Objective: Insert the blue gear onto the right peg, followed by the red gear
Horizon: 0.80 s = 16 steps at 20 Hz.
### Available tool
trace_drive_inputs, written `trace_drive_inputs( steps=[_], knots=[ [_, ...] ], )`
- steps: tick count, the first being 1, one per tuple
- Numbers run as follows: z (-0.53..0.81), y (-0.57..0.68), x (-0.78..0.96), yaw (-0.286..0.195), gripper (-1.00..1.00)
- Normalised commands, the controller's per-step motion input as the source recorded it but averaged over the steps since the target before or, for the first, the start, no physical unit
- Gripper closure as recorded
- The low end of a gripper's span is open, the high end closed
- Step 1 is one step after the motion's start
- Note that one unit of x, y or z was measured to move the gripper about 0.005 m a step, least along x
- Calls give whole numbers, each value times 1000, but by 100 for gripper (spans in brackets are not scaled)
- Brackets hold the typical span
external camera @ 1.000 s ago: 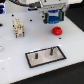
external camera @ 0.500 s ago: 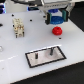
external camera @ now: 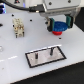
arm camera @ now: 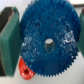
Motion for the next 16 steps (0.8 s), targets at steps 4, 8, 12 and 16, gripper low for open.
trace_drive_inputs(
  steps=[4, 8, 12, 16],
  knots=[
    [63, -179, 826, 0, 100],
    [19, -127, 719, 0, 100],
    [-13, -210, 533, 0, 100],
    [-24, -137, 377, 0, 100]
  ],
)
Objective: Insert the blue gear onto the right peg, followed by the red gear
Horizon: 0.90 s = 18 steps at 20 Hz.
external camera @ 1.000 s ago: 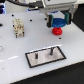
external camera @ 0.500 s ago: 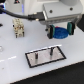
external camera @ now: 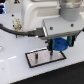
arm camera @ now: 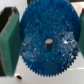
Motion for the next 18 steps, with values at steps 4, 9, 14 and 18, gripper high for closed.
trace_drive_inputs(
  steps=[4, 9, 14, 18],
  knots=[
    [-84, -129, 161, 0, 100],
    [32, -98, 45, 0, 100],
    [274, -62, 55, 0, 100],
    [294, -90, 69, 0, 100]
  ],
)
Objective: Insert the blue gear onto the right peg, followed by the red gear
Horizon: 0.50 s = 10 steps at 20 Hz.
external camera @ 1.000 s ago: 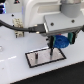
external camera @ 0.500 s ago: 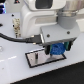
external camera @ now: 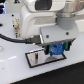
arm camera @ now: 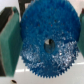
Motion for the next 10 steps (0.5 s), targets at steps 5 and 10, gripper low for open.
trace_drive_inputs(
  steps=[5, 10],
  knots=[
    [125, -70, 67, 0, 100],
    [-36, -178, 102, 0, 100]
  ],
)
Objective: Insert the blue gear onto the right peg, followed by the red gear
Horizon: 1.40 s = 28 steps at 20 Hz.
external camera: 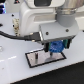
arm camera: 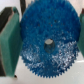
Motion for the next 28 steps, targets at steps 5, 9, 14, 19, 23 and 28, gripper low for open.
trace_drive_inputs(
  steps=[5, 9, 14, 19, 23, 28],
  knots=[
    [-151, -162, 66, 0, 100],
    [-154, -125, 119, 0, 100],
    [-248, -16, 115, 0, 100],
    [-223, -13, 141, 0, 100],
    [-63, 26, 61, 0, 100],
    [-13, 53, -3, 0, -100]
  ],
)
